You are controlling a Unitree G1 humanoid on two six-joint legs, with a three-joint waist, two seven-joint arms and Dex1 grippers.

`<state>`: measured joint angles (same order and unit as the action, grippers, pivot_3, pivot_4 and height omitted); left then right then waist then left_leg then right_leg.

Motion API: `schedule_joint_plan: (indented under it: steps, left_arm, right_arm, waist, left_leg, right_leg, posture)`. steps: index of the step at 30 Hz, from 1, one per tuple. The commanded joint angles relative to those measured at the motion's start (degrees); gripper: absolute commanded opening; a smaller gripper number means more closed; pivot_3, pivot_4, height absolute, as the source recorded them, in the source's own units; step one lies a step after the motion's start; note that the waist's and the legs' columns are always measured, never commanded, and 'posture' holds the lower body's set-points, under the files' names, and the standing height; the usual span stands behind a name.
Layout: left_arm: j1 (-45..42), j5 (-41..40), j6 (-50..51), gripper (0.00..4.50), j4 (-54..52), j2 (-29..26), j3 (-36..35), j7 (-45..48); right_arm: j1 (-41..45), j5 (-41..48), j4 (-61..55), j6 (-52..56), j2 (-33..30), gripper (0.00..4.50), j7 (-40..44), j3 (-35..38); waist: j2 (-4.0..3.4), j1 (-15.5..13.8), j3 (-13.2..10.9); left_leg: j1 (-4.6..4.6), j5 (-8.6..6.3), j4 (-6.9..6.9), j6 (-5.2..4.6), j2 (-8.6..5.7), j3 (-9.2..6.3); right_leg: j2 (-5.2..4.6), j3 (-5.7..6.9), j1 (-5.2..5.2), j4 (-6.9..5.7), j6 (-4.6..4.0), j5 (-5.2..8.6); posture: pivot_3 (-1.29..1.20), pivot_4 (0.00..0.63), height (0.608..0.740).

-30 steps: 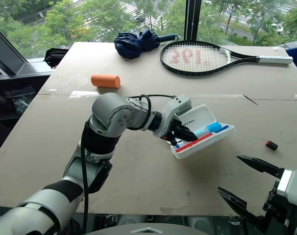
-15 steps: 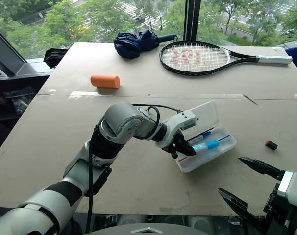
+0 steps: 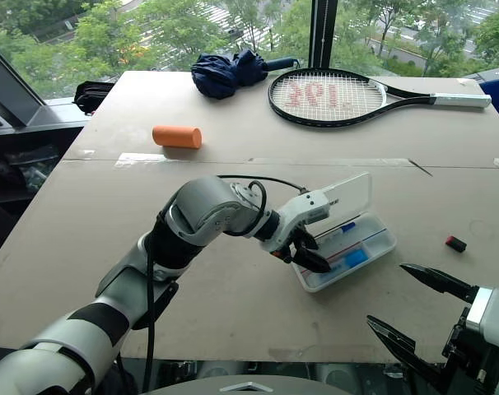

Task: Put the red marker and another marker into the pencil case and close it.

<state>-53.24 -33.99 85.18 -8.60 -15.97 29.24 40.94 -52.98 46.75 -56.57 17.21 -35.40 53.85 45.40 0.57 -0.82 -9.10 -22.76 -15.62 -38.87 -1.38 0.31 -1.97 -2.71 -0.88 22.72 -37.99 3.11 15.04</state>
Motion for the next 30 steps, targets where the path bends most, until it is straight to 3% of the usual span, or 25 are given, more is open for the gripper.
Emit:
schedule_joint_plan:
  steps: [1,5,9,14,16,19,25,30]
  left_arm:
    - [3.5,-2.22,-5.75,3.05,-6.6,-1.81,-8.46,1.06]
    - [7.74,-5.47,-11.87,3.05,-9.53,-4.56,-16.07,5.03]
    - [17.44,-8.63,-22.85,3.05,-15.95,-17.45,-22.33,18.88]
    - [32.93,-2.3,-41.95,3.05,-20.09,-25.01,-27.28,24.5]
    - [38.54,-1.32,-44.83,3.05,-21.03,-27.87,-28.92,25.28]
    - [45.35,1.12,-52.47,3.05,-21.64,-28.7,-30.32,25.78]
    - [53.73,-0.08,-55.5,3.05,-25.68,-31.71,-31.84,27.27]
    - [55.31,-4.88,-54.59,3.05,-29.02,-35.49,-34.1,30.2]
  right_arm:
    - [0.58,-0.11,-0.61,-1.0,-0.15,4.5,0.03,-0.33]
    - [2.29,-0.53,0.74,-0.78,-1.03,4.5,0.23,-1.17]
    - [4.87,-0.93,4.03,-0.35,-2.75,4.5,1.39,-1.6]
    - [7.41,-1.81,7.61,0.11,-4.68,4.5,2.54,-2.29]
    - [8.7,-2.28,8.92,0.26,-5.64,4.5,3.01,-2.9]
    - [10.69,-4.38,10.93,-0.08,-6.83,4.5,3.54,-4.35]
    - [15.24,-12.04,18.49,1.06,-10.09,4.5,1.38,-6.61]
    - [20.57,-18.47,28.0,5.67,-16.19,4.5,-0.21,-5.82]
  waist:
    - [-0.02,0.12,0.01]
    - [-0.03,0.0,0.01]
    - [-0.07,0.53,0.02]
    - [-0.08,-0.24,0.01]
    - [-0.06,-0.29,0.01]
    - [-0.07,-0.3,0.02]
    - [-0.03,0.01,0.02]
    - [-0.1,0.0,0.02]
  left_leg:
    - [0.03,0.0,0.01,0.0,0.02,0.03]
    - [0.02,0.0,0.02,0.01,0.05,0.02]
    - [0.14,0.0,0.14,0.02,0.09,0.16]
    - [0.14,0.01,0.24,0.02,0.06,0.13]
    - [0.09,0.01,0.23,0.02,0.02,0.06]
    - [0.11,0.0,0.23,0.01,0.01,0.12]
    - [0.12,0.0,0.24,0.01,0.01,0.13]
    - [0.15,0.0,0.24,0.01,0.01,0.19]
  right_leg:
    - [0.0,-0.02,0.0,0.0,0.0,0.0]
    - [0.0,-0.06,0.01,0.0,-0.01,0.0]
    - [0.01,-0.12,0.03,-0.01,-0.02,0.0]
    - [-0.14,-0.22,0.01,0.08,-0.04,0.01]
    - [-0.18,-0.18,0.0,0.12,-0.1,0.03]
    - [-0.29,-0.18,-0.01,0.12,-0.2,0.1]
    - [-0.29,-0.16,-0.01,0.12,-0.17,0.08]
    - [-0.25,-0.11,-0.01,0.11,-0.2,0.1]
  posture:
    - [0.0,0.15,0.73]
    - [0.0,0.15,0.73]
    - [0.0,0.15,0.73]
    - [0.0,0.15,0.73]
    - [0.0,0.15,0.73]
    - [0.0,0.15,0.73]
    - [0.0,0.15,0.73]
    - [0.0,0.15,0.73]
